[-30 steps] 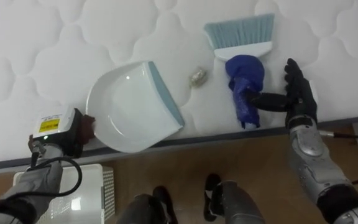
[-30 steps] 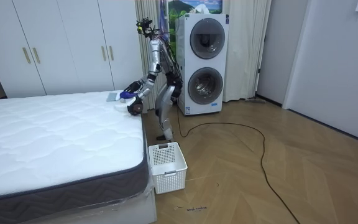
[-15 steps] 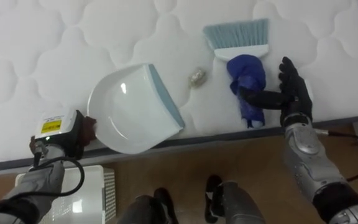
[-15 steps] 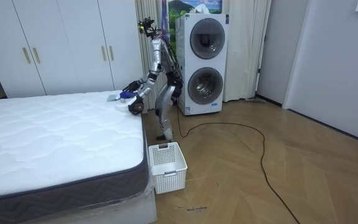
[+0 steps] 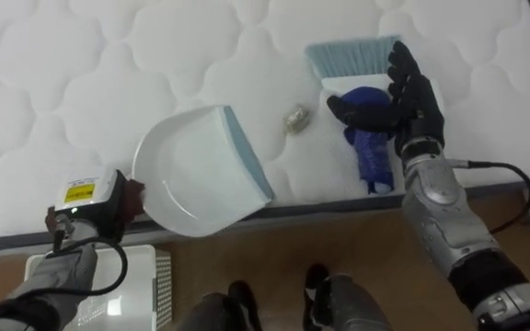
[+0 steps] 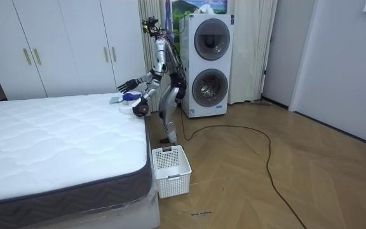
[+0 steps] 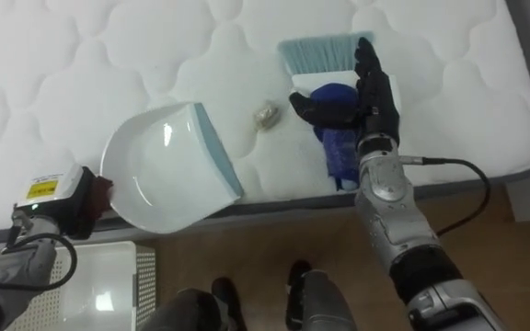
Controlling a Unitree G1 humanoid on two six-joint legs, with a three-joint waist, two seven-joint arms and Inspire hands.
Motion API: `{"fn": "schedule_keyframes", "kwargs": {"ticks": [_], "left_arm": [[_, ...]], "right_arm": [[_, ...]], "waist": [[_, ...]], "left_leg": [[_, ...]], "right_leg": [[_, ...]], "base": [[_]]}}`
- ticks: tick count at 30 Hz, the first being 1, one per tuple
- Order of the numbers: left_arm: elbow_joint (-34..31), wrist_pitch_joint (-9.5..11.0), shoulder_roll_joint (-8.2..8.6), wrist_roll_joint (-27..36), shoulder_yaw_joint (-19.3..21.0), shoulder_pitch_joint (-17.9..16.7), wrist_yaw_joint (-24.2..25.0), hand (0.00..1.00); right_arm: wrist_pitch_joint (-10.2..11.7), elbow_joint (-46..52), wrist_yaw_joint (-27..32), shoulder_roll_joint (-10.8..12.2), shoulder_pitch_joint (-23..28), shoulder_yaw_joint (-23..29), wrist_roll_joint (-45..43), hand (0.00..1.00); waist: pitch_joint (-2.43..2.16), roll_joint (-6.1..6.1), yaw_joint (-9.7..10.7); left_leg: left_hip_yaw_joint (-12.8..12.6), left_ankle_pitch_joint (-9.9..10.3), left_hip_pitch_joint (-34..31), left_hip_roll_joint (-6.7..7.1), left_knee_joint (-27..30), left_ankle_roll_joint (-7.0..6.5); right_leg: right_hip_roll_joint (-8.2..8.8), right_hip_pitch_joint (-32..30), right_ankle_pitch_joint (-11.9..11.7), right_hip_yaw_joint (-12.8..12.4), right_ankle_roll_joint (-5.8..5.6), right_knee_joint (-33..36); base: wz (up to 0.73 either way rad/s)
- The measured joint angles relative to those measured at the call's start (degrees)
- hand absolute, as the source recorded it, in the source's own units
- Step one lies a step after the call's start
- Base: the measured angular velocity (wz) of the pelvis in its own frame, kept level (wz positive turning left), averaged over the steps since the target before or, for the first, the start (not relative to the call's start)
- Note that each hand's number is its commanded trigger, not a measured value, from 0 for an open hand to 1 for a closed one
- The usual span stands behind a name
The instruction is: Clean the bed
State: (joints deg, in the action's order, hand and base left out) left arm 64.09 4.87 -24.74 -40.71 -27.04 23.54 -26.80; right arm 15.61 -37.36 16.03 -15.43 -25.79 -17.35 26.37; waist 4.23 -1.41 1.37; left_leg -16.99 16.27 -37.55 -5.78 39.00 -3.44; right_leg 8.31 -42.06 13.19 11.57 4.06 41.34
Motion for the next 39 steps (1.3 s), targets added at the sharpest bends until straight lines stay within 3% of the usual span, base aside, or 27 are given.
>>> {"fn": "schedule_keyframes", "kwargs": {"ticks": [15,26,39], "left_arm": [[0.0,-0.13,0.1,-0.21,0.0,-0.31,-0.08,1.0],[0.07,-0.02,0.1,0.09,-0.03,-0.64,-0.1,1.0],[0.07,-0.86,0.09,-0.16,-0.03,-0.68,-0.09,1.0]], "right_arm": [[-0.05,-0.14,0.09,-0.07,1.25,-1.67,-0.5,0.0],[-0.05,-0.13,5.61,-0.7,1.26,-1.65,-25.16,0.0],[-0.16,-0.21,9.72,-1.0,1.48,-1.69,-31.35,0.0]], "waist": [[-0.01,0.0,0.32],[-0.07,0.03,1.21],[-0.14,0.1,1.25]], "left_leg": [[0.02,-0.08,0.69,-0.16,-0.32,0.05],[0.25,-0.35,0.65,0.44,-0.61,-0.33],[0.42,-0.38,0.64,0.61,-0.24,-0.38]], "right_leg": [[-0.3,0.93,-0.51,0.02,-0.2,-0.78],[0.13,1.04,-0.82,0.16,-0.53,-1.14],[0.45,0.99,-0.81,0.29,-0.53,-0.6]], "base": [[0.0],[0.01],[0.01]]}}
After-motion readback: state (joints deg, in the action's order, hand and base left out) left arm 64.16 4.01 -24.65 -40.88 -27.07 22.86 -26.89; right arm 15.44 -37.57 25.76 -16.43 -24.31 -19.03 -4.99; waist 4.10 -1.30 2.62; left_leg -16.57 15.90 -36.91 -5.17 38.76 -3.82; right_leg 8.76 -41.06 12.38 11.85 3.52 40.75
